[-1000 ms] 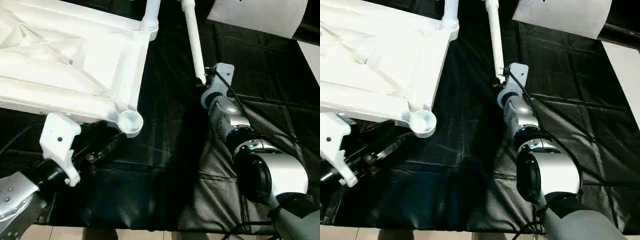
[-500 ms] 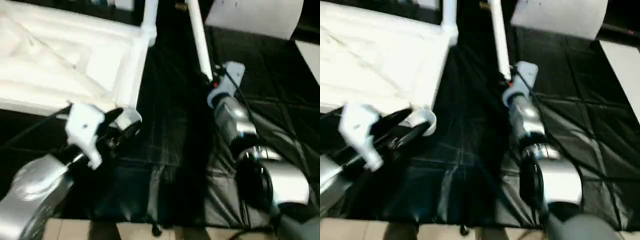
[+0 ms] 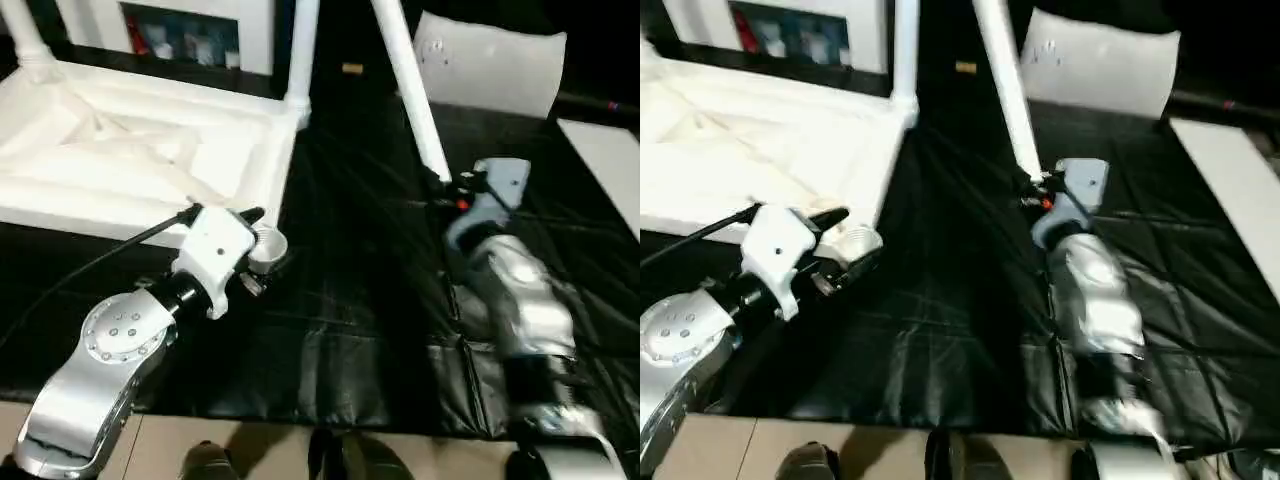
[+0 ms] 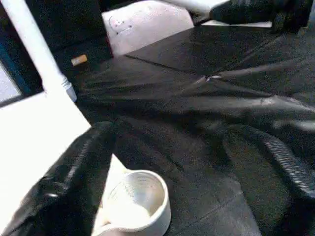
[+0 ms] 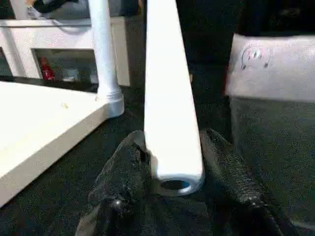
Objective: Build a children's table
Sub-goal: Pick table leg
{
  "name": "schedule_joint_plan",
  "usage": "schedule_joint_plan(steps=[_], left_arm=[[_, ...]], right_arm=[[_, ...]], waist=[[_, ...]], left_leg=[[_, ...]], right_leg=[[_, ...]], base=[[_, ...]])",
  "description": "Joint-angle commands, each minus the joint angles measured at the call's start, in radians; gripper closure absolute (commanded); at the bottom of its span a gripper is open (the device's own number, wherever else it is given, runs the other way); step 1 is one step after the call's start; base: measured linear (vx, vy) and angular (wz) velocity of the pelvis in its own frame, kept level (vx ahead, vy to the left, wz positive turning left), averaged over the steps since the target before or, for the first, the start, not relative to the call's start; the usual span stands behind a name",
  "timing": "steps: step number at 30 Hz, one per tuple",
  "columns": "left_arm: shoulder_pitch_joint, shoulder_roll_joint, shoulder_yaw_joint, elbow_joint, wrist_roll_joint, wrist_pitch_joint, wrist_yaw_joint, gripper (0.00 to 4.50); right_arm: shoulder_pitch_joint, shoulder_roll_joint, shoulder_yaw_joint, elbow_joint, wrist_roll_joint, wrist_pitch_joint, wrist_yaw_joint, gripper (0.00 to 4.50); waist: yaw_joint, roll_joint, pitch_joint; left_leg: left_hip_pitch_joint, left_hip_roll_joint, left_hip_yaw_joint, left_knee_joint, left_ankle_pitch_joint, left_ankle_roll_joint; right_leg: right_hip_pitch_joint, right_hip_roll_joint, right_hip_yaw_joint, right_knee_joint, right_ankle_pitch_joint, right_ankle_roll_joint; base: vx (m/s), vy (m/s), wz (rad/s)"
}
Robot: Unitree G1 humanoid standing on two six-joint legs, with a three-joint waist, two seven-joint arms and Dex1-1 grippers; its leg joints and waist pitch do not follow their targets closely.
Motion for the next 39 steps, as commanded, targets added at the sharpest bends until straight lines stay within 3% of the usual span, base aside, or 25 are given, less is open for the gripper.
schedule_joint_plan(steps=[1,4,5,6,7,8,9,10,14,21,22,23,24,25,26,27,28,29,30,32,33,34,35,36,39], left_arm=[[-0.01,0.007,-0.019,0.004,0.021,-0.023,-0.011,0.28],[-0.023,0.008,-0.023,0.015,0.038,-0.052,-0.012,0.17],[-0.029,0.0,-0.022,0.023,0.043,-0.069,-0.006,0.08],[-0.029,0.0,-0.022,0.023,0.043,-0.069,-0.006,0.08],[-0.026,-0.01,-0.036,0.032,0.055,-0.088,0.001,0.08],[-0.025,-0.01,-0.042,0.034,0.06,-0.093,0.002,0.03],[-0.024,-0.01,-0.049,0.037,0.066,-0.098,0.002,0.03],[-0.019,-0.005,-0.064,0.037,0.08,-0.102,0.001,0.0],[-0.013,-0.009,-0.08,0.034,0.094,-0.106,-0.007,0.0],[0.02,-0.08,-0.042,0.034,0.056,-0.082,0.044,0.0],[0.026,-0.063,-0.061,0.037,0.074,-0.093,0.031,0.0],[0.029,-0.052,-0.074,0.039,0.088,-0.101,0.022,0.0],[0.029,-0.045,-0.08,0.041,0.093,-0.105,0.016,0.0],[0.028,-0.041,-0.083,0.043,0.099,-0.108,0.012,0.0],[0.027,-0.042,-0.084,0.044,0.106,-0.109,0.009,0.0],[0.026,-0.039,-0.085,0.048,0.117,-0.117,0.005,0.0],[0.024,-0.038,-0.086,0.05,0.121,-0.119,0.004,0.0],[0.022,-0.039,-0.085,0.052,0.124,-0.121,0.003,0.0],[0.02,-0.039,-0.084,0.054,0.124,-0.122,0.002,0.0],[0.008,-0.031,-0.086,0.057,0.125,-0.135,-0.002,0.0],[0.004,-0.028,-0.087,0.058,0.125,-0.141,-0.003,0.0],[-0.002,-0.026,-0.088,0.061,0.127,-0.143,-0.004,0.0],[-0.003,-0.027,-0.087,0.062,0.129,-0.145,-0.006,0.0],[-0.007,-0.03,-0.083,0.066,0.128,-0.145,-0.01,0.0],[-0.021,-0.029,-0.082,0.077,0.13,-0.148,-0.025,0.0]], right_arm=[[0.017,-0.024,-0.021,-0.074,0.021,0.044,0.0,3.28],[0.046,-0.042,-0.034,-0.15,0.041,0.11,-0.013,3.28],[0.074,-0.048,-0.05,-0.213,0.051,0.156,-0.032,3.28],[0.074,-0.048,-0.05,-0.213,0.051,0.156,-0.032,3.28],[0.113,-0.038,-0.06,-0.254,0.06,0.183,-0.051,3.28],[0.124,-0.036,-0.059,-0.263,0.06,0.189,-0.054,3.28],[0.135,-0.034,-0.057,-0.271,0.06,0.194,-0.057,3.28],[0.159,-0.029,-0.048,-0.282,0.054,0.196,-0.059,3.28],[0.22,-0.01,-0.023,-0.331,0.05,0.232,-0.076,3.28],[0.306,0.034,-0.009,-0.424,0.039,0.279,-0.143,3.28],[0.323,0.033,0.002,-0.438,0.036,0.284,-0.14,3.28],[0.332,0.031,0.008,-0.447,0.034,0.288,-0.138,3.28],[0.337,0.025,0.014,-0.453,0.033,0.292,-0.131,3.28],[0.339,0.02,0.018,-0.458,0.034,0.298,-0.124,3.28],[0.342,0.017,0.02,-0.466,0.035,0.308,-0.122,3.28],[0.345,0.008,0.021,-0.479,0.043,0.327,-0.112,3.28],[0.346,0.004,0.022,-0.484,0.046,0.334,-0.108,3.28],[0.346,-0.003,0.023,-0.489,0.049,0.344,-0.102,3.28],[0.346,-0.012,0.025,-0.493,0.051,0.353,-0.097,3.28],[0.347,-0.032,0.029,-0.508,0.059,0.378,-0.082,3.28],[0.348,-0.04,0.03,-0.513,0.063,0.385,-0.076,3.28],[0.348,-0.05,0.031,-0.517,0.067,0.394,-0.065,3.28],[0.349,-0.058,0.033,-0.52,0.071,0.4,-0.059,3.28],[0.351,-0.071,0.036,-0.526,0.073,0.409,-0.046,3.28],[0.355,-0.097,0.041,-0.55,0.083,0.437,-0.017,3.28]], waist=[[-0.005,0.024,-0.095],[-0.022,0.053,-0.091],[0.022,0.076,-0.071],[0.076,0.066,-0.064],[0.075,0.039,-0.075],[0.068,-0.031,-0.075],[0.082,0.013,-0.079],[0.098,-0.006,-0.107],[0.077,0.027,-0.11],[0.027,0.065,-0.094],[0.073,0.077,-0.094],[0.094,0.075,-0.079],[0.108,0.033,-0.085],[0.077,-0.017,-0.065],[0.041,-0.011,-0.06],[0.036,-0.005,-0.059],[0.041,0.044,-0.076],[0.026,0.08,-0.08],[0.033,0.117,-0.076],[0.091,0.1,-0.088],[0.068,0.042,-0.116],[0.068,0.035,-0.11],[0.058,0.019,-0.099],[0.063,0.025,-0.095],[0.045,0.047,-0.11]], left_leg=[[0.013,-0.016,0.028,-0.056,-0.267,0.036],[0.027,0.046,-0.003,-0.1,-0.496,0.054],[-0.046,0.127,-0.015,-0.196,-0.689,0.052],[-0.043,0.103,0.052,-0.213,-0.772,0.047],[-0.019,0.104,0.053,-0.193,-0.737,0.048],[0.057,-0.004,0.058,-0.004,-0.453,-0.013],[0.101,-0.009,0.055,0.08,-0.335,-0.019],[0.01,0.0,0.041,0.002,-0.135,-0.008],[0.014,0.006,0.038,-0.061,-0.243,-0.044],[0.024,0.041,0.006,-0.115,-0.526,-0.019],[-0.072,0.088,0.018,-0.209,-0.735,-0.011],[-0.088,0.087,0.054,-0.245,-0.755,-0.005],[-0.031,0.048,0.097,-0.18,-0.627,-0.019],[0.108,-0.011,0.082,0.052,-0.443,-0.039],[0.11,-0.061,0.011,0.204,-0.118,0.016],[0.08,-0.078,-0.019,0.191,-0.174,0.032],[0.131,-0.034,-0.042,0.1,-0.442,0.01],[0.155,-0.006,-0.05,0.021,-0.673,-0.036],[-0.043,0.029,-0.087,-0.168,-1.055,-0.011],[-0.038,0.014,-0.013,-0.171,-1.008,0.052],[0.008,0.0,-0.011,-0.115,-0.688,0.021],[0.084,-0.031,-0.017,0.046,-0.362,-0.004],[0.068,-0.025,-0.024,0.056,-0.231,0.025],[0.044,-0.018,-0.019,0.008,-0.138,0.032],[0.038,0.011,-0.015,-0.077,-0.324,-0.012]], right_leg=[[0.065,-0.053,0.009,-0.132,-0.677,0.099],[0.112,-0.058,-0.057,-0.135,-0.59,0.068],[0.162,-0.063,-0.038,0.099,-0.332,-0.007],[0.124,-0.04,-0.024,0.157,-0.264,-0.018],[0.13,-0.057,0.037,0.176,-0.374,0.008],[0.026,-0.137,0.065,-0.093,-1.054,0.138],[-0.03,-0.196,0.09,-0.147,-1.228,0.13],[0.072,-0.167,0.088,-0.093,-1.062,0.133],[0.079,-0.098,0.034,-0.065,-0.662,0.059],[0.124,-0.099,-0.037,-0.104,-0.624,0.045],[0.2,-0.068,-0.021,0.119,-0.284,0.003],[0.192,-0.047,-0.004,0.165,-0.294,0.011],[0.142,-0.056,0.082,0.14,-0.679,0.07],[-0.03,-0.133,0.06,-0.136,-1.182,0.115],[-0.09,-0.179,0.084,-0.217,-1.471,0.077],[0.005,-0.206,0.061,-0.181,-1.299,0.056],[0.052,-0.194,0.003,-0.127,-0.978,0.043],[0.036,-0.096,-0.058,-0.074,-0.728,0.038],[0.191,-0.067,-0.072,0.145,-0.217,0.013],[0.187,-0.041,-0.046,0.171,-0.17,0.024],[0.193,-0.096,0.054,0.112,-0.513,0.051],[0.089,-0.23,0.075,-0.108,-1.017,0.02],[0.092,-0.243,0.086,-0.122,-1.039,0.018],[0.118,-0.207,0.064,-0.117,-0.961,0.017],[0.134,-0.144,0.032,-0.082,-0.674,0.006]], base=[[-0.059,0.055,-0.03],[-0.076,0.042,-0.09],[-0.078,-0.032,-0.06],[-0.094,-0.042,0.02],[-0.009,-0.072,-0.02],[-0.009,-0.072,-0.02],[-0.005,-0.077,-0.16],[0.0,0.0,0.0],[-0.03,0.013,0.0],[-0.055,0.066,-0.08],[-0.116,0.028,-0.02],[-0.125,-0.022,0.04],[-0.089,-0.044,0.11],[-0.055,-0.066,0.13],[-0.072,0.036,-0.05],[-0.072,0.036,-0.05],[-0.085,0.092,-0.04],[-0.061,0.04,0.09],[-0.18,0.102,-0.09],[-0.173,0.051,-0.13],[-0.07,-0.032,-0.03],[-0.072,-0.063,-0.17],[0.0,0.0,0.0],[-0.07,-0.032,-0.03],[-0.065,-0.003,0.0]])
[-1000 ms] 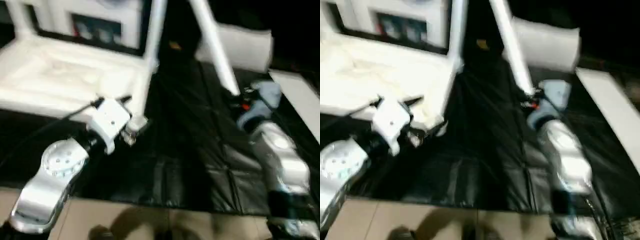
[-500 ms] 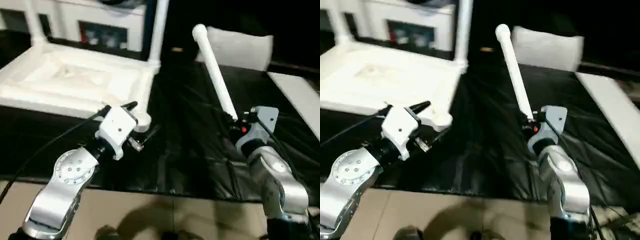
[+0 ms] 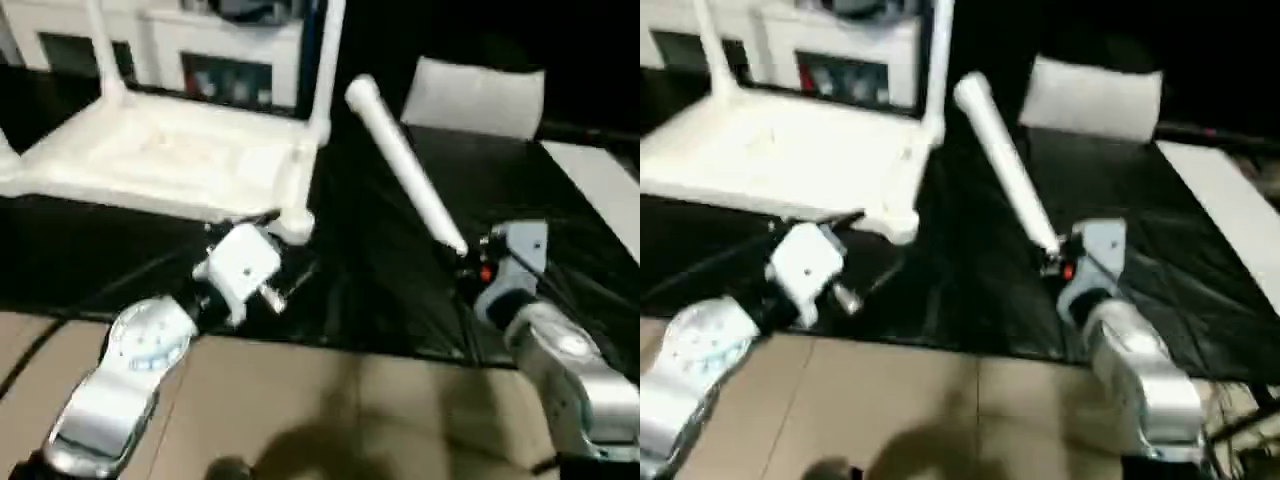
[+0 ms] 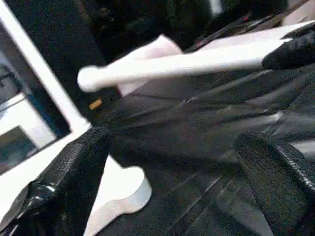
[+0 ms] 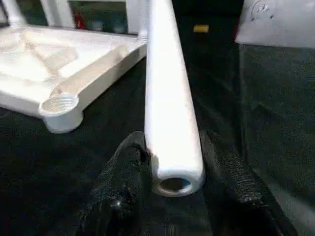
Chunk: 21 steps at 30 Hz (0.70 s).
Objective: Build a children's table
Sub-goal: Pick table leg
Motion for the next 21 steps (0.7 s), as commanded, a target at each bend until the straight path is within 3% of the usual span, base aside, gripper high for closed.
schedule_joint_plan(steps=[1,3,4,5,6,7,8,10,11,13,14,16,17,19,20,21], left_arm=[[-0.019,0.005,-0.006,0.017,0.01,-0.006,-0.015,0.0],[-0.033,0.016,-0.016,0.025,0.034,-0.015,-0.01,0.0],[-0.04,0.022,-0.023,0.03,0.048,-0.022,-0.01,0.0],[-0.052,0.037,-0.039,0.039,0.073,-0.037,-0.019,0.0],[-0.063,0.052,-0.056,0.048,0.099,-0.05,-0.03,0.0],[-0.079,0.072,-0.079,0.061,0.132,-0.066,-0.045,0.0],[-0.109,0.102,-0.112,0.09,0.191,-0.094,-0.059,0.0],[-0.132,0.116,-0.127,0.113,0.232,-0.116,-0.063,0.0],[-0.164,0.115,-0.132,0.14,0.255,-0.133,-0.055,0.0],[-0.2,0.121,-0.145,0.168,0.282,-0.16,-0.059,0.0],[-0.221,0.125,-0.155,0.186,0.299,-0.178,-0.062,0.0],[-0.261,0.128,-0.169,0.22,0.331,-0.209,-0.059,0.0],[-0.278,0.13,-0.175,0.233,0.345,-0.223,-0.056,0.0],[-0.335,0.136,-0.196,0.277,0.393,-0.278,-0.045,0.0],[-0.351,0.134,-0.199,0.291,0.401,-0.29,-0.045,0.0],[-0.367,0.129,-0.204,0.309,0.404,-0.308,-0.053,0.0]], right_arm=[[-0.009,-0.013,-0.013,-0.043,0.013,0.012,0.015,3.28],[-0.017,-0.02,-0.008,-0.049,0.022,0.023,0.02,3.28],[-0.023,-0.023,-0.005,-0.048,0.025,0.026,0.025,3.28],[-0.035,-0.025,0.0,-0.046,0.033,0.032,0.035,3.28],[-0.045,-0.027,0.004,-0.044,0.042,0.038,0.047,3.28],[-0.058,-0.032,0.011,-0.039,0.047,0.04,0.062,3.28],[-0.08,-0.04,0.023,-0.025,0.057,0.042,0.091,3.28],[-0.095,-0.048,0.031,-0.015,0.069,0.048,0.113,3.28],[-0.119,-0.063,0.046,0.004,0.069,0.051,0.14,3.28],[-0.145,-0.076,0.057,0.025,0.073,0.06,0.167,3.28],[-0.162,-0.079,0.061,0.04,0.069,0.058,0.175,3.28],[-0.192,-0.085,0.068,0.065,0.07,0.064,0.194,3.28],[-0.203,-0.088,0.073,0.072,0.072,0.071,0.203,3.28],[-0.24,-0.105,0.091,0.095,0.084,0.1,0.237,3.28],[-0.251,-0.111,0.099,0.104,0.083,0.098,0.247,3.28],[-0.263,-0.113,0.104,0.116,0.082,0.093,0.256,3.28]], waist=[[-0.012,0.008,-0.064],[-0.015,0.012,-0.069],[-0.018,0.011,-0.065],[-0.026,0.001,-0.058],[-0.03,0.003,-0.057],[-0.034,0.001,-0.058],[-0.035,0.004,-0.059],[-0.046,0.009,-0.06],[-0.048,0.002,-0.061],[-0.049,0.002,-0.06],[-0.05,-0.005,-0.059],[-0.049,-0.005,-0.057],[-0.052,-0.009,-0.056],[-0.053,-0.003,-0.057],[-0.051,-0.002,-0.057],[-0.05,0.001,-0.056]], left_leg=[[-0.007,0.06,-0.022,-0.098,-0.21,-0.031],[-0.008,0.064,-0.017,-0.108,-0.197,-0.026],[-0.005,0.061,-0.015,-0.111,-0.245,-0.03],[-0.002,0.059,-0.017,-0.11,-0.332,-0.041],[0.006,0.056,-0.019,-0.103,-0.38,-0.044],[0.006,0.056,-0.022,-0.1,-0.39,-0.044],[0.004,0.057,-0.025,-0.1,-0.395,-0.046],[-0.003,0.062,-0.032,-0.111,-0.43,-0.053],[-0.003,0.065,-0.033,-0.114,-0.439,-0.055],[0.005,0.067,-0.032,-0.114,-0.47,-0.063],[0.007,0.067,-0.03,-0.114,-0.47,-0.063],[0.017,0.065,-0.029,-0.104,-0.486,-0.065],[0.016,0.066,-0.03,-0.103,-0.502,-0.067],[0.019,0.07,-0.033,-0.114,-0.57,-0.082],[0.015,0.074,-0.034,-0.122,-0.588,-0.088],[0.0,0.078,-0.034,-0.146,-0.628,-0.104]], right_leg=[[0.024,-0.077,0.059,-0.143,-0.38,-0.047],[0.019,-0.078,0.055,-0.147,-0.334,-0.06],[0.012,-0.076,0.053,-0.156,-0.377,-0.057],[0.002,-0.082,0.052,-0.17,-0.474,-0.046],[-0.006,-0.089,0.051,-0.183,-0.558,-0.031],[-0.004,-0.094,0.047,-0.191,-0.595,-0.024],[0.0,-0.095,0.044,-0.19,-0.592,-0.023],[0.009,-0.092,0.034,-0.185,-0.537,-0.027],[0.01,-0.091,0.032,-0.185,-0.525,-0.029],[0.003,-0.094,0.033,-0.182,-0.498,-0.047],[-0.001,-0.096,0.035,-0.185,-0.507,-0.047],[-0.009,-0.105,0.029,-0.193,-0.554,-0.046],[-0.007,-0.104,0.022,-0.195,-0.571,-0.038],[0.0,-0.094,0.013,-0.187,-0.541,-0.036],[0.006,-0.092,0.014,-0.177,-0.517,-0.039],[0.019,-0.084,0.014,-0.152,-0.468,-0.052]], base=[[0.0,0.0,0.0],[0.0,0.0,0.0],[-0.058,0.039,-0.08],[0.0,0.0,0.0],[0.0,0.0,0.0],[0.0,0.0,0.0],[0.0,0.0,0.0],[0.0,0.0,0.0],[-0.059,0.072,-0.16],[0.0,0.0,0.0],[0.0,0.0,0.0],[0.0,0.0,0.0],[0.0,0.0,0.0],[0.0,0.0,0.0],[0.0,0.0,0.0],[0.0,0.0,0.0]])
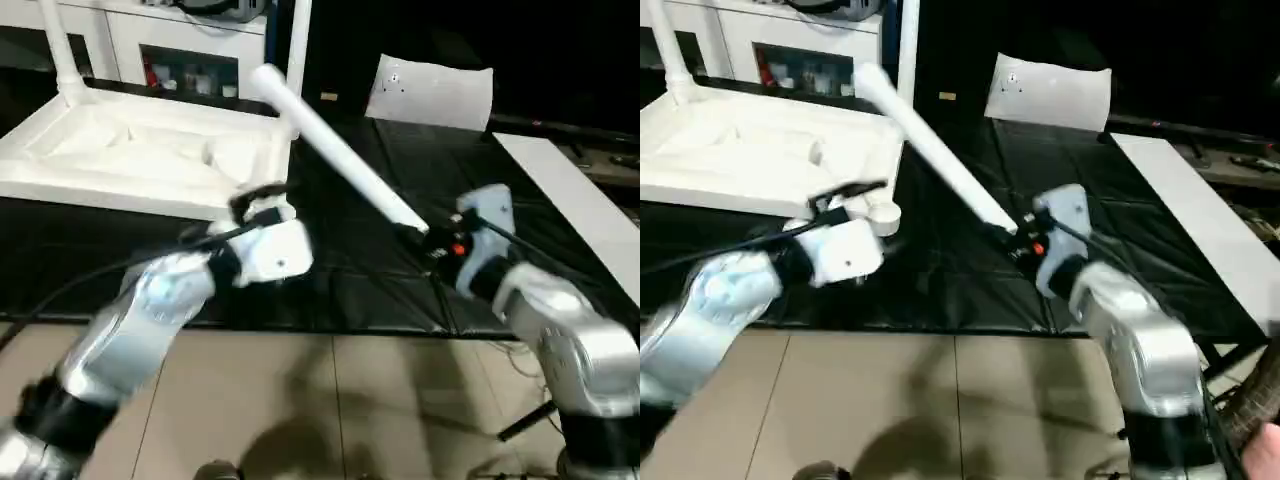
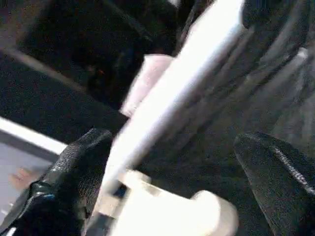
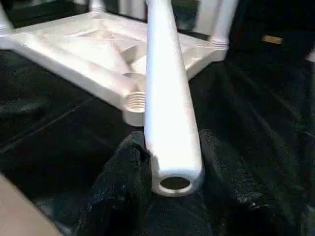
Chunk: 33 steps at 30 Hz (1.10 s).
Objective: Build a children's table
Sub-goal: Pick table leg
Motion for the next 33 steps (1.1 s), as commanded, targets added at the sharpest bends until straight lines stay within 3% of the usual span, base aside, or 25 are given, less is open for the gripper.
schedule_joint_plan(steps=[1,2,3,4,5,6,7,8,9,10,11,12,13,14,15,16,17,18,19,22,24,25,26,27,33], left_arm=[[-0.016,-0.01,-0.024,0.018,0.016,-0.031,-0.005,0.0],[-0.041,-0.013,-0.038,0.047,0.031,-0.064,-0.013,0.0],[-0.062,-0.016,-0.053,0.074,0.048,-0.09,-0.019,0.0],[-0.077,-0.019,-0.064,0.099,0.06,-0.109,-0.021,0.0],[-0.082,-0.02,-0.068,0.109,0.066,-0.114,-0.02,0.0],[-0.103,-0.022,-0.082,0.144,0.086,-0.133,-0.017,0.0],[-0.12,-0.024,-0.094,0.176,0.102,-0.15,-0.015,0.0],[-0.138,-0.028,-0.104,0.212,0.118,-0.17,-0.012,0.0],[-0.141,-0.029,-0.105,0.219,0.121,-0.174,-0.011,0.0],[-0.161,-0.034,-0.117,0.264,0.138,-0.199,-0.009,0.0],[-0.177,-0.038,-0.127,0.297,0.152,-0.216,-0.006,0.0],[-0.177,-0.038,-0.127,0.297,0.152,-0.216,-0.006,0.0],[-0.177,-0.038,-0.127,0.297,0.152,-0.216,-0.006,0.0],[-0.19,-0.041,-0.134,0.324,0.162,-0.231,-0.002,0.0],[-0.215,-0.053,-0.145,0.369,0.182,-0.252,0.011,0.0],[-0.234,-0.067,-0.151,0.398,0.19,-0.259,0.018,0.0],[-0.244,-0.076,-0.153,0.415,0.194,-0.266,0.024,0.0],[-0.244,-0.076,-0.153,0.415,0.194,-0.266,0.024,0.0],[-0.249,-0.082,-0.154,0.426,0.191,-0.274,0.022,0.0],[-0.256,-0.092,-0.167,0.452,0.192,-0.301,0.003,0.0],[-0.26,-0.094,-0.179,0.469,0.197,-0.316,-0.017,0.18],[-0.26,-0.094,-0.179,0.469,0.197,-0.316,-0.017,0.29],[-0.259,-0.092,-0.181,0.473,0.192,-0.319,-0.029,0.36],[-0.259,-0.091,-0.182,0.48,0.191,-0.328,-0.038,0.39],[-0.277,-0.08,-0.196,0.528,0.193,-0.392,-0.086,0.95]], right_arm=[[-0.019,-0.015,-0.005,0.011,0.007,0.001,0.015,3.28],[-0.035,-0.016,0.002,0.024,0.01,0.003,0.03,3.28],[-0.046,-0.018,0.011,0.031,0.01,0.003,0.043,3.28],[-0.052,-0.019,0.016,0.034,0.01,0.004,0.05,3.28],[-0.053,-0.019,0.018,0.034,0.012,0.006,0.052,3.28],[-0.057,-0.019,0.024,0.032,0.017,0.014,0.061,3.28],[-0.061,-0.018,0.029,0.031,0.022,0.022,0.069,3.28],[-0.064,-0.02,0.035,0.029,0.028,0.03,0.077,3.28],[-0.065,-0.02,0.036,0.029,0.029,0.032,0.078,3.28],[-0.065,-0.02,0.042,0.024,0.036,0.041,0.085,3.28],[-0.063,-0.019,0.047,0.018,0.039,0.046,0.088,3.28],[-0.063,-0.019,0.047,0.018,0.039,0.046,0.088,3.28],[-0.063,-0.019,0.047,0.018,0.039,0.046,0.088,3.28],[-0.062,-0.018,0.05,0.015,0.041,0.049,0.091,3.28],[-0.055,-0.015,0.055,0.004,0.046,0.057,0.094,3.28],[-0.048,-0.013,0.059,-0.006,0.05,0.064,0.095,3.28],[-0.042,-0.012,0.062,-0.014,0.054,0.07,0.094,3.28],[-0.042,-0.012,0.062,-0.014,0.054,0.07,0.094,3.28],[-0.039,-0.011,0.063,-0.02,0.056,0.074,0.094,3.28],[-0.026,-0.007,0.065,-0.037,0.061,0.085,0.09,3.28],[-0.017,-0.006,0.064,-0.046,0.065,0.091,0.086,3.28],[-0.017,-0.006,0.064,-0.046,0.065,0.091,0.086,3.28],[-0.012,-0.004,0.064,-0.052,0.067,0.093,0.082,3.28],[-0.007,-0.002,0.063,-0.057,0.069,0.096,0.078,3.28],[0.008,0.008,0.053,-0.074,0.076,0.103,0.062,3.28]], waist=[[-0.001,0.021,-0.046],[0.009,0.023,-0.047],[0.03,0.014,-0.045],[0.059,-0.031,-0.06],[0.045,-0.075,-0.055],[0.035,-0.051,-0.057],[0.044,-0.04,-0.045],[0.045,-0.018,-0.039],[0.036,0.01,-0.05],[0.043,0.06,-0.042],[0.088,0.052,-0.035],[0.129,0.044,-0.062],[0.109,0.003,-0.089],[0.082,-0.05,-0.062],[0.105,-0.04,-0.064],[0.125,-0.019,-0.058],[0.108,-0.005,-0.064],[0.09,0.025,-0.067],[0.082,0.027,-0.073],[0.072,0.018,-0.075],[0.063,0.005,-0.076],[0.061,0.003,-0.075],[0.06,0.018,-0.071],[0.052,0.008,-0.073],[0.054,0.025,-0.095]], left_leg=[[0.012,0.076,-0.038,-0.139,-0.701,-0.127],[-0.004,0.075,-0.017,-0.169,-0.74,-0.142],[-0.044,0.071,0.02,-0.222,-0.755,-0.146],[-0.004,0.051,0.058,-0.15,-0.55,-0.127],[0.107,0.01,0.037,0.074,-0.303,-0.091],[0.043,-0.029,-0.037,0.12,0.01,0.019],[0.029,-0.029,-0.049,0.119,0.039,0.015],[0.059,0.01,-0.068,0.079,-0.092,-0.024],[0.075,0.039,-0.077,0.02,-0.298,-0.073],[-0.064,0.089,-0.095,-0.2,-1.082,-0.137],[-0.099,0.077,-0.048,-0.211,-1.133,-0.1],[-0.088,0.033,0.032,-0.193,-0.972,-0.081],[-0.047,0.033,0.036,-0.157,-0.766,-0.099],[0.084,0.014,-0.041,0.154,-0.29,-0.105],[0.002,-0.006,-0.069,0.112,-0.039,-0.02],[0.028,0.03,-0.053,0.031,-0.079,-0.037],[0.037,0.049,-0.047,-0.007,-0.191,-0.069],[0.04,0.08,-0.062,-0.06,-0.469,-0.121],[0.036,0.085,-0.066,-0.08,-0.562,-0.129],[0.002,0.072,-0.046,-0.087,-0.414,-0.1],[0.001,0.069,-0.036,-0.081,-0.361,-0.084],[-0.003,0.069,-0.034,-0.081,-0.34,-0.078],[-0.004,0.069,-0.034,-0.081,-0.324,-0.075],[-0.007,0.07,-0.032,-0.079,-0.308,-0.07],[-0.018,0.065,-0.018,-0.074,-0.112,-0.038]], right_leg=[[0.023,-0.07,0.032,-0.054,-0.504,-0.055],[0.032,-0.05,0.029,-0.013,-0.467,-0.07],[0.052,-0.016,0.029,0.067,-0.47,-0.059],[-0.008,-0.048,0.092,0.041,-0.65,-0.024],[-0.146,-0.131,0.103,-0.14,-0.928,0.009],[-0.096,-0.154,0.153,-0.158,-0.964,-0.013],[-0.067,-0.162,0.145,-0.152,-0.915,-0.039],[-0.051,-0.16,0.089,-0.123,-0.752,-0.061],[-0.039,-0.106,0.041,-0.087,-0.594,-0.063],[0.05,0.006,-0.027,0.15,-0.084,-0.08],[0.057,0.026,-0.039,0.188,-0.019,-0.078],[0.057,0.046,-0.022,0.196,-0.11,-0.076],[0.046,0.007,0.039,0.172,-0.278,-0.079],[-0.107,-0.215,0.09,-0.099,-0.938,-0.074],[-0.021,-0.176,0.151,-0.101,-0.899,-0.087],[-0.017,-0.135,0.103,-0.075,-0.699,-0.095],[-0.038,-0.091,0.077,-0.045,-0.58,-0.093],[-0.038,-0.064,0.068,-0.02,-0.415,-0.081],[-0.023,-0.067,0.069,-0.015,-0.283,-0.099],[0.001,-0.098,0.072,-0.043,-0.307,-0.09],[-0.004,-0.105,0.076,-0.062,-0.389,-0.066],[-0.004,-0.107,0.077,-0.064,-0.401,-0.06],[-0.009,-0.108,0.077,-0.066,-0.414,-0.058],[-0.009,-0.106,0.078,-0.066,-0.405,-0.056],[-0.003,-0.078,0.079,-0.017,0.031,-0.138]], base=[[-0.05,0.023,-0.02],[0.0,0.0,0.0],[-0.1,-0.015,0.12],[-0.069,-0.08,0.24],[-0.09,-0.112,0.21],[-0.022,-0.091,0.11],[0.0,0.0,0.0],[0.0,0.0,0.0],[-0.025,0.069,-0.15],[-0.122,0.078,0.04],[-0.152,0.08,0.1],[-0.132,0.031,0.16],[0.024,-0.08,-0.04],[0.126,-0.093,-0.05],[0.126,-0.093,-0.05],[0.029,-0.026,0.2],[-0.088,-0.017,0.19],[-0.088,-0.017,0.19],[0.0,0.0,0.0],[0.0,0.0,0.0],[-0.011,0.015,-0.09],[0.0,0.0,0.0],[0.0,0.0,0.0],[0.0,0.0,0.0],[0.0,0.0,0.0]])
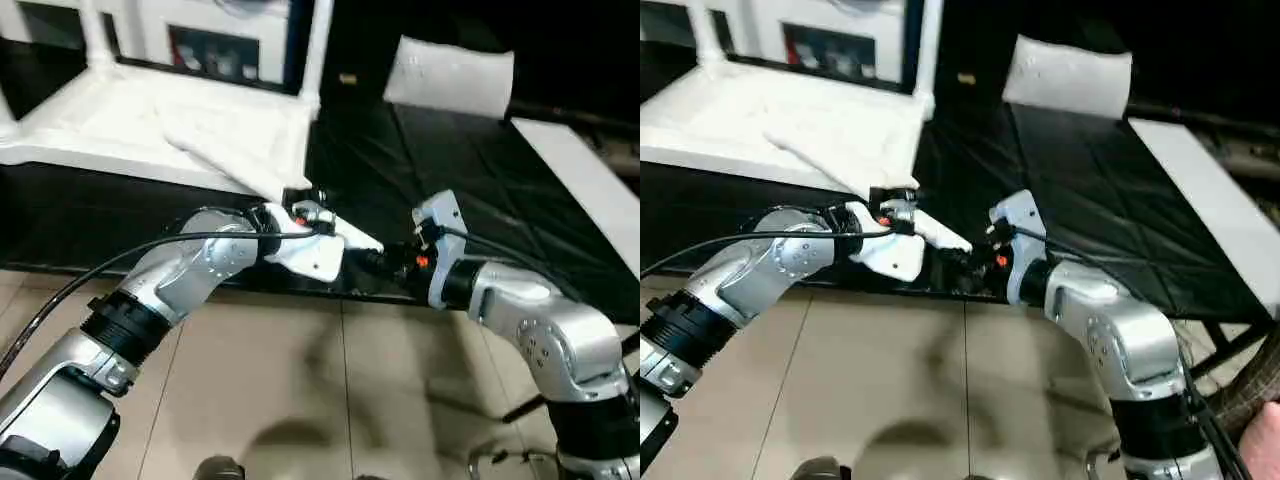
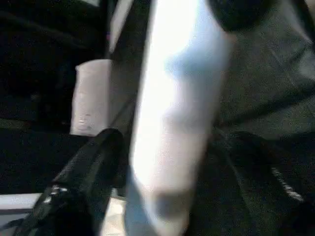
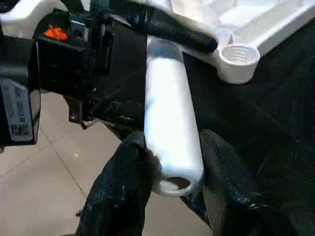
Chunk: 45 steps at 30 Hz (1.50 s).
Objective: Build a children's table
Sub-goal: Pick table leg
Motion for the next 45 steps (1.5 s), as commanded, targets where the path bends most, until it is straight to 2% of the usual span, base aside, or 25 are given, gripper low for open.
schedule_joint_plan(steps=[1,4,6,7,11,15,23,26,36,37,42,44,45], left_arm=[[-0.025,0.004,-0.02,0.006,0.011,-0.028,-0.013,1.09],[-0.047,0.011,-0.022,0.043,0.024,-0.053,-0.01,1.28],[-0.058,0.016,-0.024,0.062,0.028,-0.06,-0.014,1.53],[-0.064,0.019,-0.025,0.07,0.03,-0.064,-0.014,1.53],[-0.07,0.018,-0.016,0.094,0.036,-0.084,-0.024,1.82],[-0.078,0.017,-0.011,0.116,0.043,-0.105,-0.019,2.15],[-0.1,0.015,-0.016,0.151,0.052,-0.15,-0.019,2.68],[-0.107,0.013,-0.014,0.163,0.059,-0.169,-0.016,2.94],[-0.127,0.012,-0.007,0.198,0.072,-0.204,-0.005,3.0],[-0.128,0.012,-0.006,0.201,0.073,-0.206,-0.004,3.0],[-0.141,0.016,0.014,0.22,0.072,-0.213,0.023,3.0],[-0.148,0.018,0.023,0.227,0.071,-0.216,0.034,3.0],[-0.155,0.023,0.034,0.232,0.068,-0.211,0.039,3.0]], right_arm=[[0.001,-0.003,-0.036,-0.035,0.02,0.001,-0.008,3.28],[0.0,0.001,-0.043,-0.031,0.019,-0.006,-0.012,3.28],[-0.004,0.005,-0.047,-0.03,0.022,-0.007,-0.013,3.28],[-0.006,0.007,-0.048,-0.03,0.024,-0.008,-0.013,3.28],[-0.01,0.013,-0.052,-0.032,0.031,-0.008,-0.019,3.28],[-0.015,0.021,-0.055,-0.031,0.037,-0.008,-0.022,3.28],[-0.026,0.031,-0.059,-0.025,0.034,-0.016,-0.027,3.28],[-0.031,0.031,-0.059,-0.021,0.026,-0.026,-0.033,3.28],[-0.043,0.036,-0.063,-0.009,0.019,-0.049,-0.044,3.28],[-0.045,0.037,-0.065,-0.008,0.019,-0.054,-0.045,2.72],[-0.06,0.05,-0.102,-0.002,0.041,-0.102,-0.033,2.42],[-0.06,0.04,-0.106,-0.009,0.047,-0.118,-0.014,2.22],[-0.058,0.023,-0.119,-0.022,0.056,-0.156,0.02,2.16]], waist=[[0.001,0.026,-0.085],[0.005,0.029,-0.086],[0.007,0.028,-0.082],[0.009,0.032,-0.083],[0.009,0.032,-0.079],[0.013,0.033,-0.078],[0.025,0.038,-0.081],[0.028,0.036,-0.082],[0.029,0.039,-0.083],[0.029,0.039,-0.083],[0.029,0.039,-0.084],[0.03,0.043,-0.083],[0.03,0.043,-0.083]], left_leg=[[0.013,0.059,-0.012,-0.079,-0.14,-0.044],[0.017,0.057,-0.006,-0.078,-0.135,-0.03],[0.019,0.06,-0.004,-0.081,-0.16,-0.034],[0.021,0.061,-0.003,-0.082,-0.177,-0.04],[0.026,0.065,-0.003,-0.087,-0.244,-0.062],[0.028,0.065,-0.002,-0.087,-0.272,-0.068],[0.029,0.066,-0.002,-0.087,-0.261,-0.073],[0.03,0.065,0.0,-0.086,-0.252,-0.074],[0.029,0.065,-0.001,-0.087,-0.249,-0.076],[0.029,0.066,-0.001,-0.086,-0.25,-0.076],[0.028,0.064,0.0,-0.085,-0.253,-0.075],[0.029,0.066,0.0,-0.085,-0.247,-0.074],[0.032,0.066,0.002,-0.084,-0.244,-0.071]], right_leg=[[0.052,-0.081,0.073,-0.065,0.052,-0.143],[0.054,-0.082,0.074,-0.065,0.075,-0.161],[0.055,-0.084,0.075,-0.068,0.028,-0.163],[0.054,-0.085,0.076,-0.071,-0.002,-0.162],[0.048,-0.088,0.077,-0.079,-0.102,-0.149],[0.043,-0.089,0.08,-0.086,-0.153,-0.135],[0.041,-0.088,0.081,-0.082,-0.122,-0.135],[0.042,-0.088,0.081,-0.079,-0.104,-0.137],[0.043,-0.088,0.08,-0.078,-0.1,-0.138],[0.043,-0.089,0.08,-0.077,-0.098,-0.139],[0.044,-0.09,0.081,-0.078,-0.112,-0.136],[0.043,-0.089,0.081,-0.075,-0.102,-0.139],[0.04,-0.088,0.082,-0.076,-0.085,-0.142]], base=[[0.0,0.0,0.0],[0.0,0.0,0.0],[0.0,0.0,0.0],[0.0,0.0,0.0],[0.0,0.0,0.0],[0.0,0.0,0.0],[0.0,0.0,0.0],[0.0,0.0,0.0],[0.0,0.0,0.0],[0.0,0.0,0.0],[0.0,0.0,0.0],[0.0,0.0,0.0],[0.0,0.0,0.0]])
